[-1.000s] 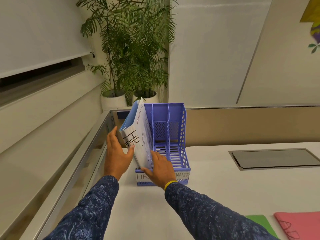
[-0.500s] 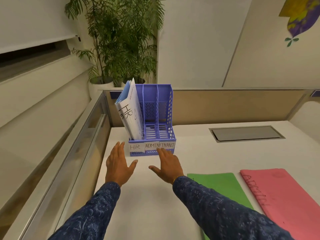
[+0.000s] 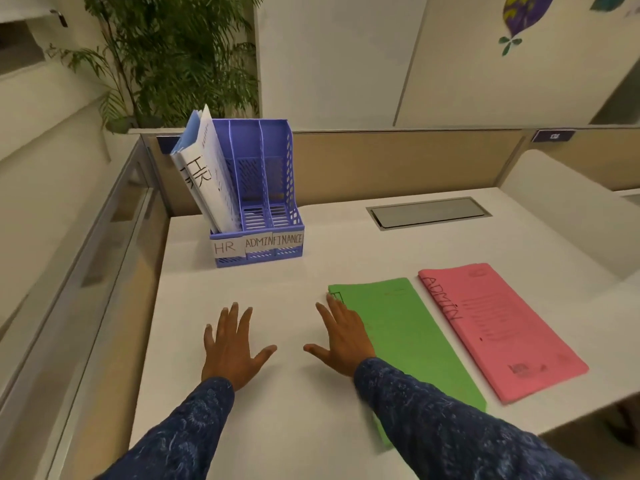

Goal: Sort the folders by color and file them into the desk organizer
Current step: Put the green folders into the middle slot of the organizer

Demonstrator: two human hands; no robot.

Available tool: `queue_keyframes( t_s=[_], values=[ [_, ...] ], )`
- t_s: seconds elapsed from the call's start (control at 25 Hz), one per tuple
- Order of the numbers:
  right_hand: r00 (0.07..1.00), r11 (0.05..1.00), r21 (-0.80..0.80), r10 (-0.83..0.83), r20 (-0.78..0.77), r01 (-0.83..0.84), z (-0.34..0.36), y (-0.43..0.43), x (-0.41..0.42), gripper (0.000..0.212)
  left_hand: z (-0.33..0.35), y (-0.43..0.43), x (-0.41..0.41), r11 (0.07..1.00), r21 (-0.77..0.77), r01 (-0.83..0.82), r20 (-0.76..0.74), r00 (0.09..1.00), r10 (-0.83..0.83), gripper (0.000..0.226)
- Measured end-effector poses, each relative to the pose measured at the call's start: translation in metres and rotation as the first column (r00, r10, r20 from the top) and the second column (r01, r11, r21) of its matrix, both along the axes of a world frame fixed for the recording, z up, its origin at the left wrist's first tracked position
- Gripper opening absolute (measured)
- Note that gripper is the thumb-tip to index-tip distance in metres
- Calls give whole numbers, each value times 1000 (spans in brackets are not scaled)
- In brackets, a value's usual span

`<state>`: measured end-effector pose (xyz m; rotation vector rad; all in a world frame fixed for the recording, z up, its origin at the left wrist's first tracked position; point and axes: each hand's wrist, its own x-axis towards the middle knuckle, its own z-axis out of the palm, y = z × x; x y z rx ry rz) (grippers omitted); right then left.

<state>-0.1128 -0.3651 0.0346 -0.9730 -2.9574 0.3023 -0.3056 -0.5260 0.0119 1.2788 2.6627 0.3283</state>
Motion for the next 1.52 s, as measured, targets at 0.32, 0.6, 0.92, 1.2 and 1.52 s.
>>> queue_keyframes(
  t_s=[0.32, 0.6, 0.92, 1.2, 1.52],
  values=[
    [991, 988, -80, -126, 40, 129, -34, 9, 98, 101, -18, 9, 77, 992, -110, 58, 64, 997, -51, 94],
    [964, 958, -111, -257, 67, 263, -44, 52, 163, 103, -20, 54, 142, 987, -125, 99, 202, 977, -72, 82],
    [952, 936, -183, -279, 129, 300, -57, 87, 190, 102, -21, 89, 192, 995, -72, 63, 342, 939, -35, 80],
    [966, 953, -186, -212, 148, 237, -64, 100, 198, 100, -8, 111, 206, 982, 43, -182, 420, 895, 148, 54],
    [968, 955, -166, -234, 87, 246, -66, 96, 199, 101, 1, 126, 208, 857, 173, -486, 784, 594, 179, 48]
  ],
)
